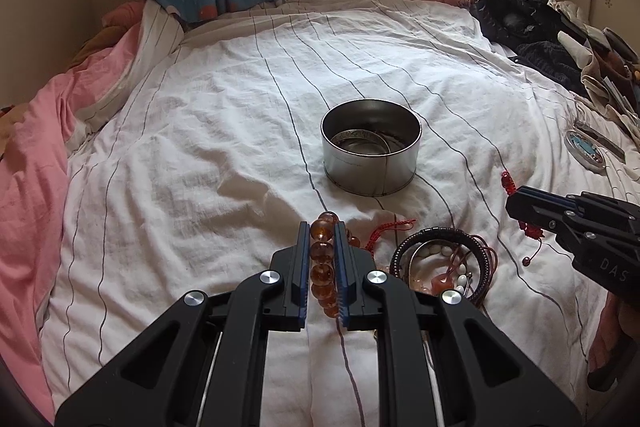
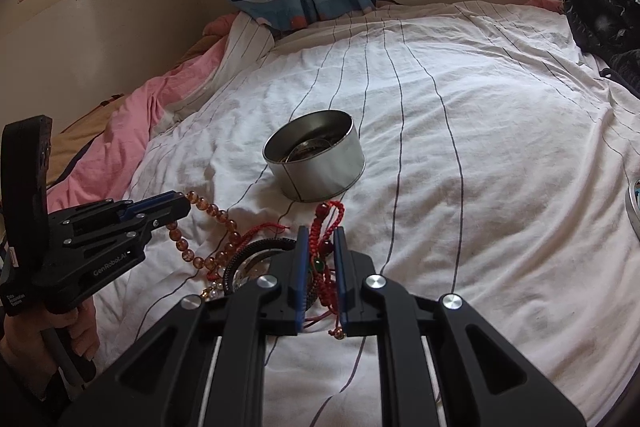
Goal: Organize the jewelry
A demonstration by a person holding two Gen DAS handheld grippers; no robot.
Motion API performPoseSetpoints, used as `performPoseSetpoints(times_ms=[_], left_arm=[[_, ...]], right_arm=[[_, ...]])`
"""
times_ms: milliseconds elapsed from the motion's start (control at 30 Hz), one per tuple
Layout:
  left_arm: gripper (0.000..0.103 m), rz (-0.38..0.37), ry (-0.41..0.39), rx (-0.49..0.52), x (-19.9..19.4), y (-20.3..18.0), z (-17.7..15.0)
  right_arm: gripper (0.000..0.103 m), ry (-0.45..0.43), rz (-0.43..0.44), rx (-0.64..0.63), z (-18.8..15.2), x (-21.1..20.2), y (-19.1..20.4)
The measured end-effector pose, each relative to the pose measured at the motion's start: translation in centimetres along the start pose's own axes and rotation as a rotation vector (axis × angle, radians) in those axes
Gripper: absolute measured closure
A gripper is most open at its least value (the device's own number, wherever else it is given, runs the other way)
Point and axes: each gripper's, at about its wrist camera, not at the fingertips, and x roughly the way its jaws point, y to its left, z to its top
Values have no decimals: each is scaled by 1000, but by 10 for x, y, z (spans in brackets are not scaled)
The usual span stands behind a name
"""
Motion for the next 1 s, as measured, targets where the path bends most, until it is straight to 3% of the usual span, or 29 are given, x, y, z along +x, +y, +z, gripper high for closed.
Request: performPoseSetpoints(times_ms=[333,533,667,900,1000], left_arm=[[92,-46,-37,-30,-5,1,12],[92,-129,-91,-106,-9,10,38],[92,-176,-124,-149,-3,13,57],[92,-336,-182,-225,21,7,89],[90,-389,-103,-305,55,12,94]], right_arm=[[90,-45,13,-3,6,-2,4],[90,-117,42,-42,34,2,16],[90,-116,42,-64,47,13,18],[90,-126,47,-100,67,33,20],[90,-128,46,-129,78,48,23]])
